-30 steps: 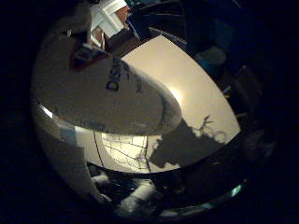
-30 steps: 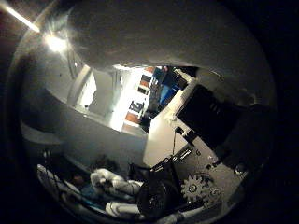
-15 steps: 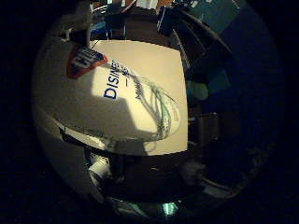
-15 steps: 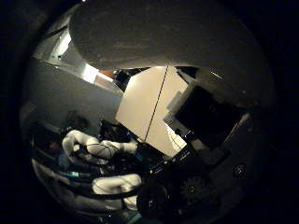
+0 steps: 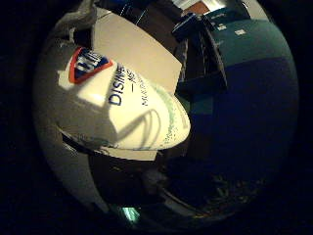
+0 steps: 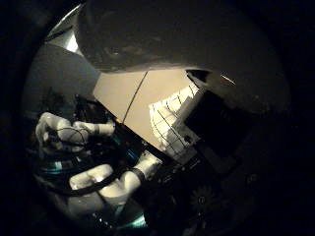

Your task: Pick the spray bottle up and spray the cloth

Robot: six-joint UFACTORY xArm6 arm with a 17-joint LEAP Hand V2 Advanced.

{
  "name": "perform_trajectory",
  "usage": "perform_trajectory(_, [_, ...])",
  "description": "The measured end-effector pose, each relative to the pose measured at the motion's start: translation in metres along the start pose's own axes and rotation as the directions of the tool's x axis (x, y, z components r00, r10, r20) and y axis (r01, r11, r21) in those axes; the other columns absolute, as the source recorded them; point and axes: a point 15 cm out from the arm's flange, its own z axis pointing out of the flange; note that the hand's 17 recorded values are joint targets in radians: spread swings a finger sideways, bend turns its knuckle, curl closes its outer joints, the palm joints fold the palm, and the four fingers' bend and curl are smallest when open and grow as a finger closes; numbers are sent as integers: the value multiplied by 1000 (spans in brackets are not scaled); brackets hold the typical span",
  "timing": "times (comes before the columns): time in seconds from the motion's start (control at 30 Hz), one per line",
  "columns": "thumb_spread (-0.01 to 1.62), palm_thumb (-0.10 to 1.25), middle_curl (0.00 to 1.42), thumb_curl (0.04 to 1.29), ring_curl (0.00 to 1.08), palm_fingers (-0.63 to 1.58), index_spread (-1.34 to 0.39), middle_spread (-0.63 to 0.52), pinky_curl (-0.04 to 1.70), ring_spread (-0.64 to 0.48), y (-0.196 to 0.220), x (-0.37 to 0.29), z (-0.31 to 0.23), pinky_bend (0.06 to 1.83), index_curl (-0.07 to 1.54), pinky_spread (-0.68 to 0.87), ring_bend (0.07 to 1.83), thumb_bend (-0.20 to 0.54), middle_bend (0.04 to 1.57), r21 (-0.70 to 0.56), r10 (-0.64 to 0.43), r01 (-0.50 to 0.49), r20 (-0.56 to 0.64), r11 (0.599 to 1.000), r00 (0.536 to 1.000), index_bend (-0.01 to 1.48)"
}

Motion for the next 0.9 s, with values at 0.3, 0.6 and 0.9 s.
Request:
perform_trajectory(0.3, [981,1075,654,667,643,1163,-177,-97,999,-184,-21,-36,35,1120,719,-220,1391,-14,1380,-116,-117,105,-102,988,988,1174])
perform_trajectory(0.6, [975,1061,656,675,645,1164,-183,-98,1013,-184,-23,-59,81,1110,714,-225,1389,-15,1383,-181,-185,152,-180,972,966,1176])
perform_trajectory(0.9, [966,1050,654,681,646,1166,-184,-97,1019,-184,-23,-65,94,1107,712,-227,1386,-15,1377,-171,-177,145,-193,975,965,1176])
